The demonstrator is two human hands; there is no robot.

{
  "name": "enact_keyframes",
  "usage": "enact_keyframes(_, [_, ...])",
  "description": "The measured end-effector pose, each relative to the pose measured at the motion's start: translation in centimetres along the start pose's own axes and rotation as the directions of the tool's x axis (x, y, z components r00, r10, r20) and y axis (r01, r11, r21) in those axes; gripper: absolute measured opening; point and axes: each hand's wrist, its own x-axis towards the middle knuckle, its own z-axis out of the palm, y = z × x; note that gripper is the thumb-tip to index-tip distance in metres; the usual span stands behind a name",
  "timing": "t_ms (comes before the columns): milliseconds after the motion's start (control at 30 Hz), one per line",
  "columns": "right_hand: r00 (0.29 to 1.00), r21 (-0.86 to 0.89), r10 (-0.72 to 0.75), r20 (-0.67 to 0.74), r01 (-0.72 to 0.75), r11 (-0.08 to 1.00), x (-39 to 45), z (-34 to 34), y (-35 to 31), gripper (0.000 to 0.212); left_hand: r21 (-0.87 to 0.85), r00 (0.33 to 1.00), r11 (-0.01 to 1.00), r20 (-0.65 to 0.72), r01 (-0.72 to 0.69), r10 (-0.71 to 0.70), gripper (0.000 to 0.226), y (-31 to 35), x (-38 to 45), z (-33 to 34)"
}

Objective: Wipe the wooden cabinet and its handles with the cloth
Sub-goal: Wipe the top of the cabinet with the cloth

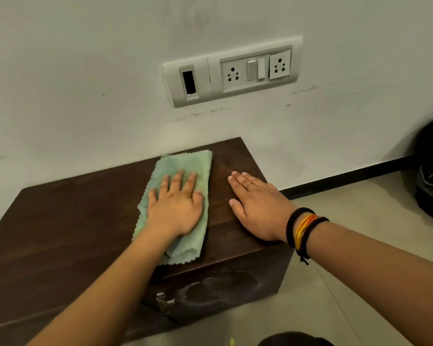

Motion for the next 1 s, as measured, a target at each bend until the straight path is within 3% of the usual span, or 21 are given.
enact_keyframes(67, [1.000, -0.009, -0.012, 0.008, 0.013, 1.000, 0.1, -0.1, 0.2, 0.065, 0.014, 0.999, 1.000, -0.051, 0.015, -0.014, 0.061, 0.9, -4.0, 0.7])
enact_keyframes(133, [1.000, -0.016, -0.023, 0.004, 0.023, 1.000, 0.3, -0.2, 0.3, 0.065, 0.025, 0.993, 0.995, -0.059, -0.102, 0.103, 0.060, 3.2, -5.1, 1.2])
enact_keyframes(233, [1.000, -0.022, -0.018, 0.000, 0.018, 1.000, 0.5, -0.2, 0.5, 0.063, 0.024, 0.977, 0.978, -0.026, -0.209, 0.210, 0.058, 4.2, 0.7, 0.5])
enact_keyframes(333, [1.000, -0.010, -0.010, -0.002, 0.010, 1.000, 0.3, -0.3, 0.6, 0.062, -0.011, 1.000, 1.000, 0.024, -0.003, 0.004, 0.060, 0.0, 5.1, -0.9])
enact_keyframes(400, [1.000, 0.006, -0.004, 0.001, 0.004, 1.000, 0.2, -0.4, 0.9, 0.062, -0.018, 0.991, 0.991, -0.006, 0.134, -0.134, 0.062, -1.5, 3.2, -0.2])
enact_keyframes(433, [1.000, 0.016, 0.000, -0.005, 0.000, 1.000, 0.3, -0.4, 0.9, 0.062, -0.014, 0.990, 0.990, -0.017, 0.137, -0.137, 0.062, -0.7, 1.4, 0.1])
enact_keyframes(500, [1.000, 0.028, 0.007, -0.017, -0.006, 1.000, 0.6, -0.5, 1.2, 0.063, 0.009, 0.999, 0.999, -0.027, -0.031, 0.031, 0.060, 2.8, 0.2, 0.7])
enact_keyframes(567, [0.999, 0.032, 0.019, -0.026, -0.018, 0.999, 0.7, -0.4, 1.3, 0.063, 0.010, 0.973, 0.973, -0.017, -0.230, 0.230, 0.058, 5.5, 3.2, 0.8])
enact_keyframes(600, [0.999, 0.037, 0.028, -0.032, -0.027, 0.999, 0.7, -0.3, 1.4, 0.063, 0.003, 0.965, 0.965, 0.007, -0.262, 0.262, 0.057, 5.7, 5.4, 0.2])
enact_keyframes(700, [0.999, 0.056, 0.036, -0.023, -0.034, 0.998, 0.4, -0.3, 1.9, 0.062, -0.001, 0.998, 0.999, 0.048, -0.046, 0.046, 0.060, 2.4, 8.7, -1.0])
enact_keyframes(767, [1.000, 0.086, 0.022, -0.019, -0.021, 0.996, 0.2, -0.3, 2.1, 0.061, 0.016, 0.997, 0.997, 0.009, 0.072, -0.072, 0.062, 1.6, 5.2, -0.1])
enact_keyframes(800, [0.999, 0.105, 0.020, -0.027, -0.017, 0.994, 0.3, -0.3, 2.1, 0.061, 0.015, 0.999, 0.999, -0.014, 0.037, -0.037, 0.061, 2.7, 2.7, 0.3])
enact_keyframes(867, [0.996, 0.166, 0.046, -0.078, -0.033, 0.986, 0.6, 0.0, 2.5, 0.063, 0.018, 0.983, 0.983, -0.024, -0.181, 0.181, 0.059, 6.3, 0.3, 0.9])
enact_keyframes(933, [0.981, 0.275, 0.159, -0.110, -0.124, 0.953, 0.5, 0.4, 3.6, 0.064, 0.014, 0.929, 0.929, 0.012, -0.370, 0.370, 0.056, 9.1, 2.7, 0.9])
enact_keyframes(1000, [0.972, 0.367, 0.223, -0.069, -0.183, 0.912, -0.1, 0.6, 4.5, 0.061, 0.013, 0.924, 0.926, 0.066, -0.377, 0.376, 0.054, 9.4, 7.2, 0.0])
